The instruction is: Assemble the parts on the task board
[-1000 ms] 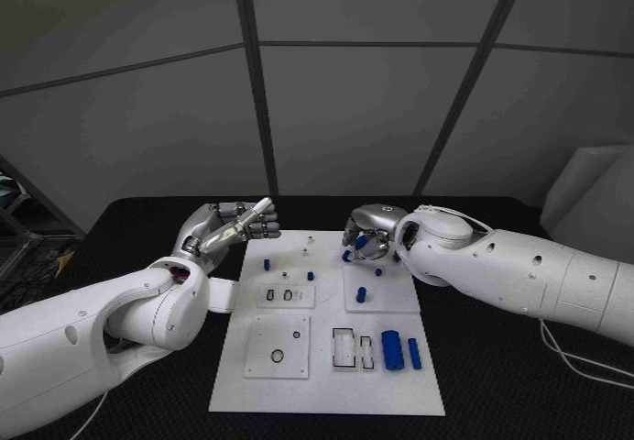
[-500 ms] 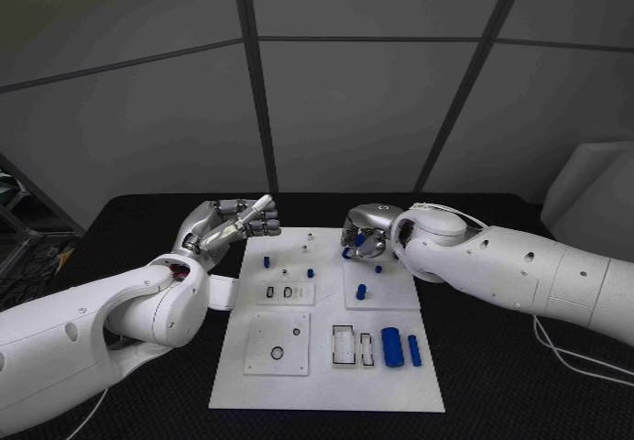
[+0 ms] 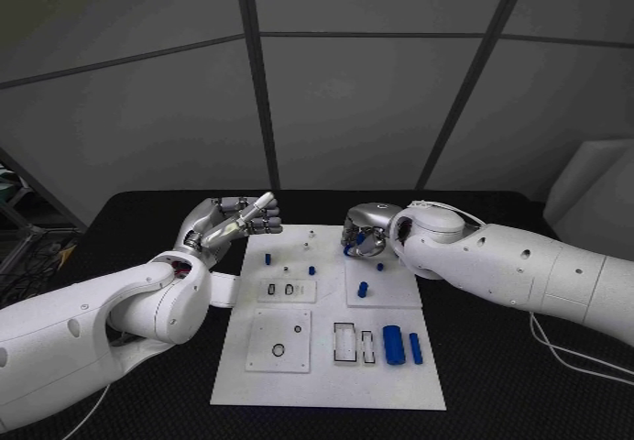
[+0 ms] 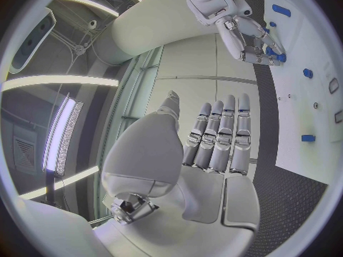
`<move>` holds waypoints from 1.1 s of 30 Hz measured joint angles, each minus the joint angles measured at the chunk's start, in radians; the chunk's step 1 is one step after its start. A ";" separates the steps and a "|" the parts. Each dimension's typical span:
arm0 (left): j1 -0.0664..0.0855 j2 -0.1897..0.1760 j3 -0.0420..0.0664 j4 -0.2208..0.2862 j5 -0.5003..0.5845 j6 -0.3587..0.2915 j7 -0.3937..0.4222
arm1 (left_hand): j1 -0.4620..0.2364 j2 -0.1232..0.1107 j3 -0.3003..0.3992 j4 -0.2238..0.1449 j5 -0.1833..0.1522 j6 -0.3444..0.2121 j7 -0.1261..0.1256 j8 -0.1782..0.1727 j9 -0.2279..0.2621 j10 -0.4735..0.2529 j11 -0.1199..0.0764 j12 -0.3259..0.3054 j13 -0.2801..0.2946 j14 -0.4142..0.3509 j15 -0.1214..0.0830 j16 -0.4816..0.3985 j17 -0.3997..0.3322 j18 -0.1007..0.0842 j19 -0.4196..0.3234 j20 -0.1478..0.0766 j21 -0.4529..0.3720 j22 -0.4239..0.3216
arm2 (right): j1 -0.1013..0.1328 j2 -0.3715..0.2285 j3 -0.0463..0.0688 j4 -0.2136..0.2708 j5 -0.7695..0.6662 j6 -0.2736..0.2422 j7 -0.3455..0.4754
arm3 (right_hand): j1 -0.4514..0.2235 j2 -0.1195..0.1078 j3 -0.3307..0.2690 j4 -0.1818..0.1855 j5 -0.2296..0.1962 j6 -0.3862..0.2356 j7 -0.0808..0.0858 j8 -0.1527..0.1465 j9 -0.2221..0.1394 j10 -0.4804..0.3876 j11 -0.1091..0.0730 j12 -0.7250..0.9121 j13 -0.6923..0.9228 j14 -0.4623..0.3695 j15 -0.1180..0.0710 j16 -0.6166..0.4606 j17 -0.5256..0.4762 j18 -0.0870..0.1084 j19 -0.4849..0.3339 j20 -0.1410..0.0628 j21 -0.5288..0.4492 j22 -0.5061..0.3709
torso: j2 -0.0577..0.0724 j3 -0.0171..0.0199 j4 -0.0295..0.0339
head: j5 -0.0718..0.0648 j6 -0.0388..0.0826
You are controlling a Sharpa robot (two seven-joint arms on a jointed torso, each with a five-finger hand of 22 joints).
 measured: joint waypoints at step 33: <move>0.000 -0.003 0.000 -0.007 -0.001 0.003 0.000 | 0.000 0.000 0.000 0.000 0.000 -0.002 0.002 -0.004 0.000 -0.002 0.002 0.000 0.000 0.000 0.000 0.000 0.002 0.000 0.000 0.000 0.000 -0.001 | 0.000 -0.007 0.000 0.031 -0.015 -0.097 0.007 | 0.035 0.020 0.064 -0.014 -0.029 0.060 -0.005 0.012 0.007 0.059 -0.013 0.011 0.003 0.000 0.000 0.050 0.049 -0.016 0.039 -0.007 0.070 0.094 | 0.002 -0.0003 -0.0036 | 0.001 -0.001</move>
